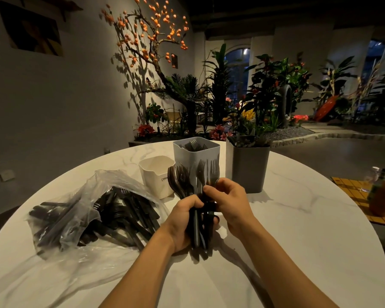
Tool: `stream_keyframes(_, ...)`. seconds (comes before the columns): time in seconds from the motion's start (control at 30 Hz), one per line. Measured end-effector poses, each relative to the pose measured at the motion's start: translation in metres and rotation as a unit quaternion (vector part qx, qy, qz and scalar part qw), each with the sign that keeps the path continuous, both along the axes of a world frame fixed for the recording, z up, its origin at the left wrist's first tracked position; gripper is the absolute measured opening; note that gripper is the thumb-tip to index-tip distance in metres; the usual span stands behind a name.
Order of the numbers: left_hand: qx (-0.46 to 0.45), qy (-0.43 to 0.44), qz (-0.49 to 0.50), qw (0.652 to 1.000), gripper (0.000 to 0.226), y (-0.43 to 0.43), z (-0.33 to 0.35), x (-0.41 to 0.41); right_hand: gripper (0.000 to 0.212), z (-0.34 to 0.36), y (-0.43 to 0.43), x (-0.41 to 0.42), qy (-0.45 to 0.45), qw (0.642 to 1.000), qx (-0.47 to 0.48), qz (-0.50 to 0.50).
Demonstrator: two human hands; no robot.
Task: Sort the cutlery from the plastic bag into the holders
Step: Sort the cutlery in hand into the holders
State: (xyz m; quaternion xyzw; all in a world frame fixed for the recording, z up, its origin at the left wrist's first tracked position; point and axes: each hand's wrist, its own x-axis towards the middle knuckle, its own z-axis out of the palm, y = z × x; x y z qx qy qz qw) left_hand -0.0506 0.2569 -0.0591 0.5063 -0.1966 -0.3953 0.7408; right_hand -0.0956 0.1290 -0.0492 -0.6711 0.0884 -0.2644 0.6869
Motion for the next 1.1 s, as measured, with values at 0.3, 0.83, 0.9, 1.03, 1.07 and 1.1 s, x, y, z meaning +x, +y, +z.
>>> stream_keyframes(0.3,0.051,-0.064,0.105,0.991,0.025,-0.004,-0.004,0.0,0.018,0.001,0.007,-0.003,0.029,0.996,-0.075,0.038)
stream_keyframes(0.83,0.016,-0.005,0.15,0.989,0.019,-0.009,-0.006,0.002,0.025,0.009,-0.011,-0.002,0.092,0.995,-0.04,-0.017)
stream_keyframes(0.9,-0.005,0.005,0.171,0.985,0.019,-0.01,-0.006,0.005,0.028,0.011,-0.014,-0.007,0.105,0.993,-0.059,-0.007)
stream_keyframes(1.03,-0.021,0.003,0.202,0.979,0.013,-0.01,-0.008,0.014,0.028,0.017,-0.019,-0.011,0.123,0.989,-0.08,-0.011)
stream_keyframes(1.07,-0.02,0.004,0.204,0.979,0.012,-0.011,-0.009,0.015,0.026,0.02,-0.019,-0.011,0.108,0.991,-0.079,-0.021)
stream_keyframes(1.1,-0.017,0.005,0.204,0.979,0.011,-0.012,-0.009,0.016,0.024,0.024,-0.018,-0.01,0.088,0.993,-0.078,-0.029)
